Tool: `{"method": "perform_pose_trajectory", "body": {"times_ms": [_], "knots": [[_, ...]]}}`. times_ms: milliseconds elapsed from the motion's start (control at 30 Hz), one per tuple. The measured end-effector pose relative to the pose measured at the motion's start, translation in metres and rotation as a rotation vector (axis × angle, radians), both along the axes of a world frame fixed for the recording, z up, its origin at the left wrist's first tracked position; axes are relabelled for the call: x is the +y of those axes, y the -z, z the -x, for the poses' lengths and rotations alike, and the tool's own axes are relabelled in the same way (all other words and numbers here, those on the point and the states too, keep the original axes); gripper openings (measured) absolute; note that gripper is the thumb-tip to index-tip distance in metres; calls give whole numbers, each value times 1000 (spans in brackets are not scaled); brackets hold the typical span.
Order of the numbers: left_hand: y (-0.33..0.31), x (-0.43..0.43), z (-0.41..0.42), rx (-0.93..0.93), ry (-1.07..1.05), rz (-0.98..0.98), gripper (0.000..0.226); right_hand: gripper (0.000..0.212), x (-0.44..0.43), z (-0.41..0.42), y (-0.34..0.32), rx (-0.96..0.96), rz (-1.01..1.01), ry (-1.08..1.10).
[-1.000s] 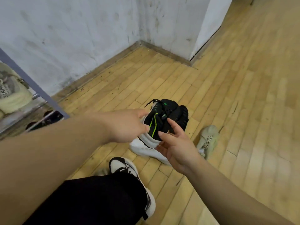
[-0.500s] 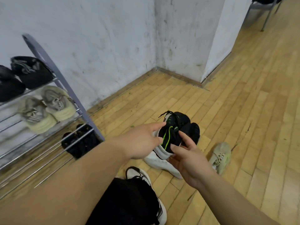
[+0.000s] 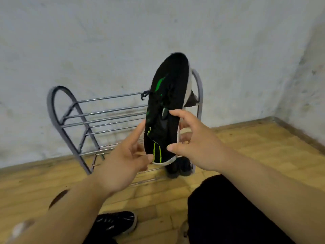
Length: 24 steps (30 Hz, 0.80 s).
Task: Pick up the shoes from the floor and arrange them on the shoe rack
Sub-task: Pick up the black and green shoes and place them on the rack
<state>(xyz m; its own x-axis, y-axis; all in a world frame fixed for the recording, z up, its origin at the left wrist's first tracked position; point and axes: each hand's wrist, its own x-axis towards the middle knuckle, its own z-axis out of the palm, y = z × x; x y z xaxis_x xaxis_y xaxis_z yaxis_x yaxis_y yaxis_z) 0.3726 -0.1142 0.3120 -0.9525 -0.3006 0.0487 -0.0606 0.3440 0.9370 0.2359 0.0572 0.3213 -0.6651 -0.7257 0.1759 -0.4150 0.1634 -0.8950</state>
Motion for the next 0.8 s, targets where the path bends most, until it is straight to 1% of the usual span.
{"method": "perform_pose_trajectory", "body": {"times_ms": [67,167,300,433,533,633,700,800], "knots": [[2,-14,-16,6,-91,12,89,79,-26,-1,-8,19,-67,-86],[4,-37,-40,-29,-134,47,88,81,-57,-3,-5,-30,-89,-181],[13,-56,-68,-174,-92,116,91,87,-74,-16,35,-181,-144,-304],[15,-63,-82,-282,-50,176,85,88,-84,-27,62,-252,-194,-306],[10,-75,-91,-302,-103,269,84,87,-110,-36,62,-226,-176,-329],[0,-95,-104,-302,-243,307,84,87,-141,-51,56,-191,-101,-349],[-6,-105,-115,-270,-310,279,85,86,-155,-63,51,-177,-31,-356],[-9,-116,-131,-182,-355,170,87,83,-169,-79,46,-164,42,-382]]}}
